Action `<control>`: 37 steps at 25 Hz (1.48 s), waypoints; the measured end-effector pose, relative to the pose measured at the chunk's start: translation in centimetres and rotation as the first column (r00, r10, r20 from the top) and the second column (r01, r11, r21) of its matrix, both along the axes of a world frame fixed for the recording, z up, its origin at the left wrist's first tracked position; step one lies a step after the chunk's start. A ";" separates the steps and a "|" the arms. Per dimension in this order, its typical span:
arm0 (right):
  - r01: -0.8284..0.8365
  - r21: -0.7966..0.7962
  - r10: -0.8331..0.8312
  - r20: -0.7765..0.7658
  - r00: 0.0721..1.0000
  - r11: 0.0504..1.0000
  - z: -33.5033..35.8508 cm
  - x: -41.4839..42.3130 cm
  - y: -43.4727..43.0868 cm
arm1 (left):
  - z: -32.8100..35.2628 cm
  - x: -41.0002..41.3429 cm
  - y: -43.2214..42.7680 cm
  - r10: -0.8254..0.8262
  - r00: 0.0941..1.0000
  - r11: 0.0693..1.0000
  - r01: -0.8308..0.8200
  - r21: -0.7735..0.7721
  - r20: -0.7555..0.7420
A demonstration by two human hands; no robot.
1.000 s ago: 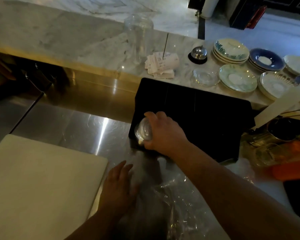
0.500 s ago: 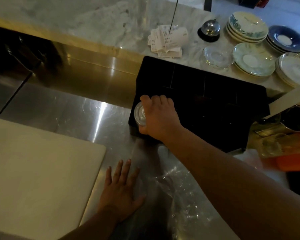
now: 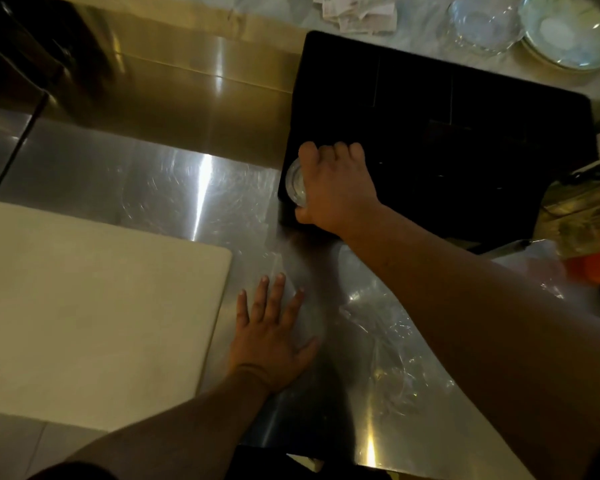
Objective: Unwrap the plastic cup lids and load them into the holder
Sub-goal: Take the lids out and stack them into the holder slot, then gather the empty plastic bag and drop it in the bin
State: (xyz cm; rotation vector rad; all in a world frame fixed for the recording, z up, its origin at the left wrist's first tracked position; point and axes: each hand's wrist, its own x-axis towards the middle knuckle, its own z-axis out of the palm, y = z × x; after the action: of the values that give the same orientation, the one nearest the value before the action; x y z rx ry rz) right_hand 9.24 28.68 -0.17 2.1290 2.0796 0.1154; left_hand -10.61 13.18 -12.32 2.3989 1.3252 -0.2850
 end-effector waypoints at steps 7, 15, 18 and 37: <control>-0.086 0.087 0.090 -0.045 0.995 0.992 -1.6 0.7 -2.3 | -0.9 0.0 -0.2 0.011 0.998 0.997 -0.016 0.076 0.056; -0.090 0.092 0.091 -0.006 0.996 0.992 -1.9 0.7 -4.4 | -2.7 -0.1 -0.8 0.027 0.998 0.984 -0.036 0.174 0.056; -0.097 0.066 0.101 -0.059 0.993 0.993 -2.0 0.8 -4.6 | -2.9 -0.1 -0.9 0.034 0.998 0.978 -0.045 0.204 0.056; 0.346 0.157 -0.240 -0.465 0.852 0.925 0.9 10.9 -26.6 | -1.8 0.1 -1.0 0.035 0.999 0.980 -0.041 0.194 0.037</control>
State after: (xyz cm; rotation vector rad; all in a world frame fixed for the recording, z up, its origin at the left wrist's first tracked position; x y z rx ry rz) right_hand 20.18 2.03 0.71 2.8182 1.9920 -0.1864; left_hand -10.49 12.19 -14.09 2.5214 1.4416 -0.1086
